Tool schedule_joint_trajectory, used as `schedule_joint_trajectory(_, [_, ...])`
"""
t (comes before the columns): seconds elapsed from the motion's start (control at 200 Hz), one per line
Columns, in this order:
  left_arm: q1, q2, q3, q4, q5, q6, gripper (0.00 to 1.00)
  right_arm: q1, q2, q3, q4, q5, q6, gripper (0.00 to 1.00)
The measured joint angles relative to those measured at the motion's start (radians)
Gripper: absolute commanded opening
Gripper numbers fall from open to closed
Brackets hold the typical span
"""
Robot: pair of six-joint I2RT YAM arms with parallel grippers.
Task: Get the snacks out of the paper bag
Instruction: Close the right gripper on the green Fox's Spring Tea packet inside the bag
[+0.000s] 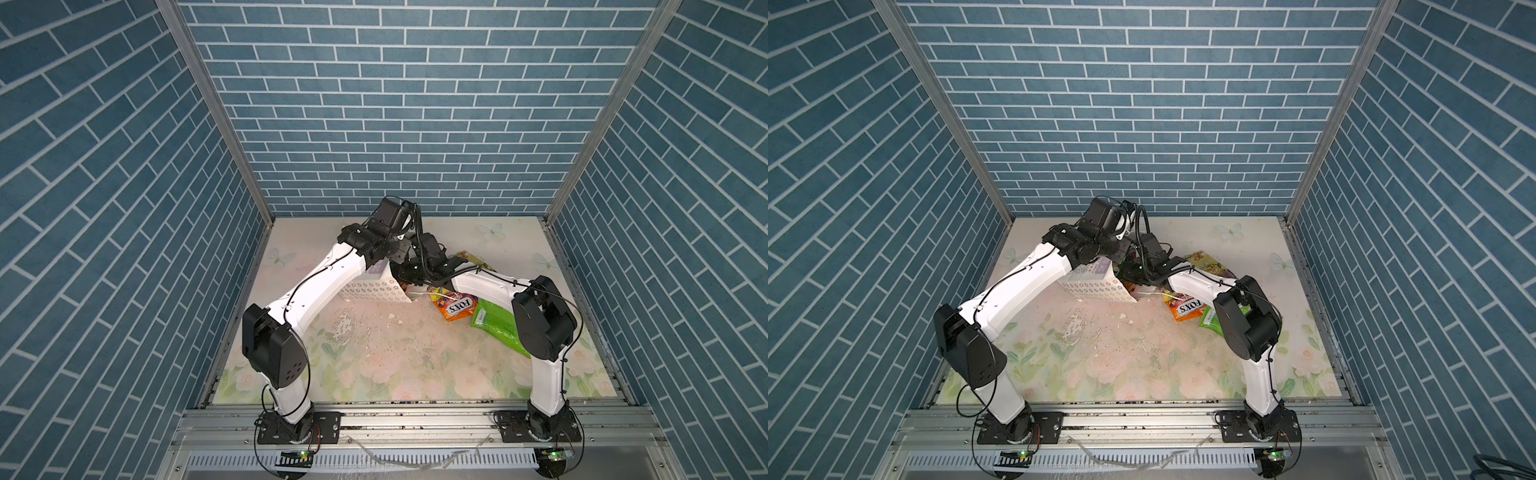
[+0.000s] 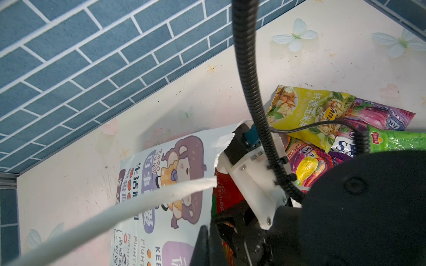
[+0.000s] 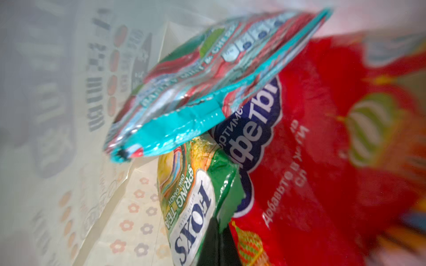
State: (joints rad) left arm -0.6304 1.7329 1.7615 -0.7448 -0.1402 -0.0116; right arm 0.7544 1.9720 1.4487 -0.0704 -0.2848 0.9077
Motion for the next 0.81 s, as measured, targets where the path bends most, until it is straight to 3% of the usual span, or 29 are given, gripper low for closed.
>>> schedule_joint_trajectory(0.805, [0.011, -0.010, 0.000, -0.005, 0.007, 0.002, 0.00, -0.064, -0.191, -0.163, 0.020, 0.058, -0.018, 0.00])
